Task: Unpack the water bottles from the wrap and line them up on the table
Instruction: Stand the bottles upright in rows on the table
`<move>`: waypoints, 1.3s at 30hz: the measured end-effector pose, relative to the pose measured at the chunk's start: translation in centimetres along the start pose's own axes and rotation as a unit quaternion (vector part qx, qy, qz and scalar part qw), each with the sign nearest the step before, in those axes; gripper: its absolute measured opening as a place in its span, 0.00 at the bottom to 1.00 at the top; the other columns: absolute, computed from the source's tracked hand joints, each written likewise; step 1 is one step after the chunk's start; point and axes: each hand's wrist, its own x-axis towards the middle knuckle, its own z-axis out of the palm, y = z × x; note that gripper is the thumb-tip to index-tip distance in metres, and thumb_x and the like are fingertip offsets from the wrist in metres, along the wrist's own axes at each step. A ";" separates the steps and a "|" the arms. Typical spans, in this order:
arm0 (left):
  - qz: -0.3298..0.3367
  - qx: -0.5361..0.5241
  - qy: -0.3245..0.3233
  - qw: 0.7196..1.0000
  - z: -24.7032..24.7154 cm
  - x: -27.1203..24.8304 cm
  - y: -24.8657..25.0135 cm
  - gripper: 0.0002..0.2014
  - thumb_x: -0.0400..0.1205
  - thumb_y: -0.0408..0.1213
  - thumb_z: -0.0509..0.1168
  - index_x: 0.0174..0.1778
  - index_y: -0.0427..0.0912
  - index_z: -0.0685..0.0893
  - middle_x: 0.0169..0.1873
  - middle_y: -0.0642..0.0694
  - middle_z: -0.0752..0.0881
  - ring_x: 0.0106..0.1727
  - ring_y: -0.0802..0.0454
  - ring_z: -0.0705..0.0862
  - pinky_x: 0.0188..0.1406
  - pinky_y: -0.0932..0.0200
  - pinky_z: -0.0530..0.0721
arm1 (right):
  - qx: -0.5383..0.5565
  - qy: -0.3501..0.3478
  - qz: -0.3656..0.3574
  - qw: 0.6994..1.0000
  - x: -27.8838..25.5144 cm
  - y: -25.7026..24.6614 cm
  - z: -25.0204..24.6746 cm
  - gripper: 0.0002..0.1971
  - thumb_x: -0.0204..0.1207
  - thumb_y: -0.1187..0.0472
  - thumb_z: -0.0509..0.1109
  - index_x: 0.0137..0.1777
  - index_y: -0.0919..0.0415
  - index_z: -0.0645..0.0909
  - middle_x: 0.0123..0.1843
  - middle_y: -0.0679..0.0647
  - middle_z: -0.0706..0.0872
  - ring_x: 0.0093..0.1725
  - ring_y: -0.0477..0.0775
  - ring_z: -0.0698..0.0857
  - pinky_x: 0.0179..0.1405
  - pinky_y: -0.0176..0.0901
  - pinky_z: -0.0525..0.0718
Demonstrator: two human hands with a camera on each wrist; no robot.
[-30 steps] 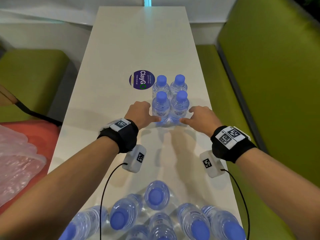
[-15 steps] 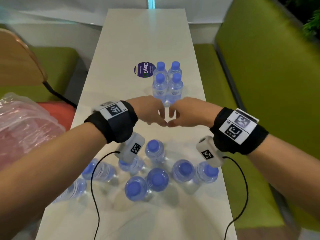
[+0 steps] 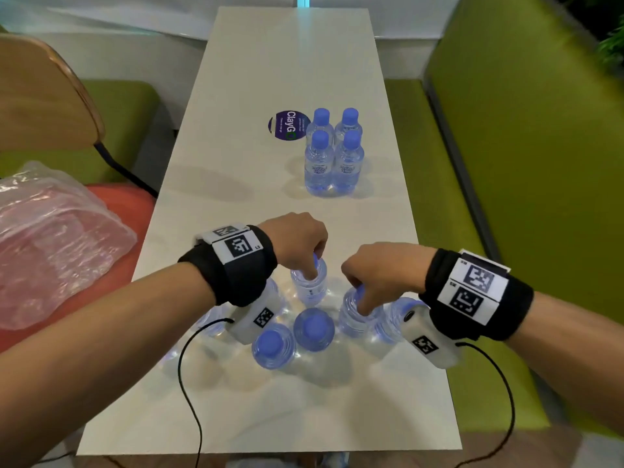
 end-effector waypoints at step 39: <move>-0.085 -0.068 0.188 0.976 -6.2 6.9 -8.2 0.14 0.74 0.40 0.75 0.55 0.44 0.89 0.51 0.43 0.90 0.49 0.42 0.84 0.44 0.56 0.77 | 0.128 0.279 0.094 0.947 11.0 6.6 -8.0 0.18 0.76 0.47 0.73 0.53 0.64 0.82 0.46 0.60 0.85 0.44 0.61 0.82 0.39 0.46 0.74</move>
